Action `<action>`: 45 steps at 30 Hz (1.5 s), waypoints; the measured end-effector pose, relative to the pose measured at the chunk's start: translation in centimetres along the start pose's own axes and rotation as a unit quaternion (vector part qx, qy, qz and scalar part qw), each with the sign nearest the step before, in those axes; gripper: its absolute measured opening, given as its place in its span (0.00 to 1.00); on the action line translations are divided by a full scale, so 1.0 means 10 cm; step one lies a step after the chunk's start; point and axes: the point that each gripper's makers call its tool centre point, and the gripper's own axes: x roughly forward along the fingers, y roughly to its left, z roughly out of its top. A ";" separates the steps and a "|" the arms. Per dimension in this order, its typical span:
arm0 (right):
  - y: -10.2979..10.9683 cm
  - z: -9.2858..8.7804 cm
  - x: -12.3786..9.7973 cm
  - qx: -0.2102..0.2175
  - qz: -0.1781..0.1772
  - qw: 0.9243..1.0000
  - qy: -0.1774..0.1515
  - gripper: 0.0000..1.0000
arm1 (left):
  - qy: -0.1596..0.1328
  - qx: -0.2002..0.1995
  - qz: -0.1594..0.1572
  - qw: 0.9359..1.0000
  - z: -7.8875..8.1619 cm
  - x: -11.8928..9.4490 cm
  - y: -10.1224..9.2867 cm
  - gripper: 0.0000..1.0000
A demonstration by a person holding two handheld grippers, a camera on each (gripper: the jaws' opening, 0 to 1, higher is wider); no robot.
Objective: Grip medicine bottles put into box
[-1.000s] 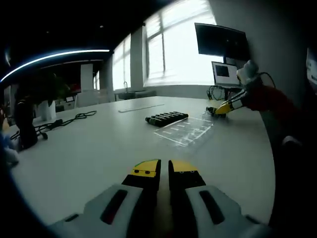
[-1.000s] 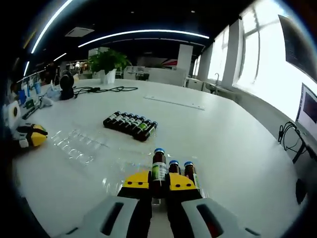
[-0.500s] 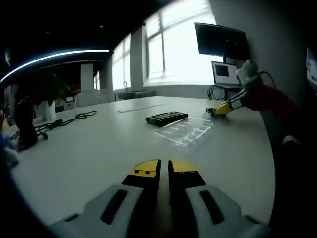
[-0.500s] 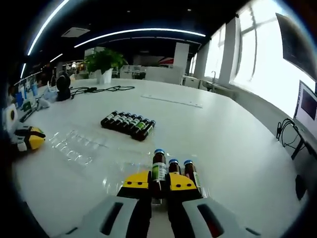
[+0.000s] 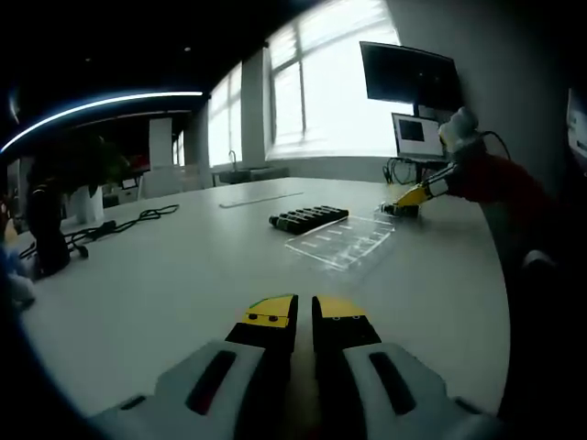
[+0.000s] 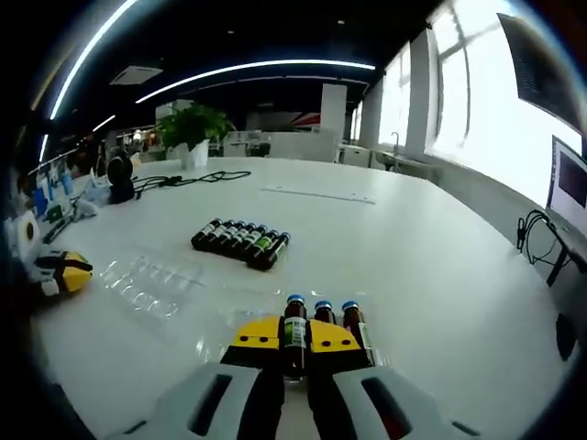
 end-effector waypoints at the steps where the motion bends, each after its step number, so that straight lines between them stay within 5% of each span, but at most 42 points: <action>1: 0.00 0.00 0.00 -0.001 0.000 1.000 0.000 0.04 | 0.000 0.000 0.000 1.000 0.00 0.00 0.00 0.02; 30: 0.01 -0.04 0.07 -0.041 0.048 0.997 0.047 0.02 | 0.002 0.002 0.000 1.000 -0.01 0.00 0.00 0.02; 45: 0.02 -0.05 0.07 -0.046 0.053 0.996 0.046 0.01 | 0.003 0.003 0.000 1.000 -0.01 0.00 0.00 0.02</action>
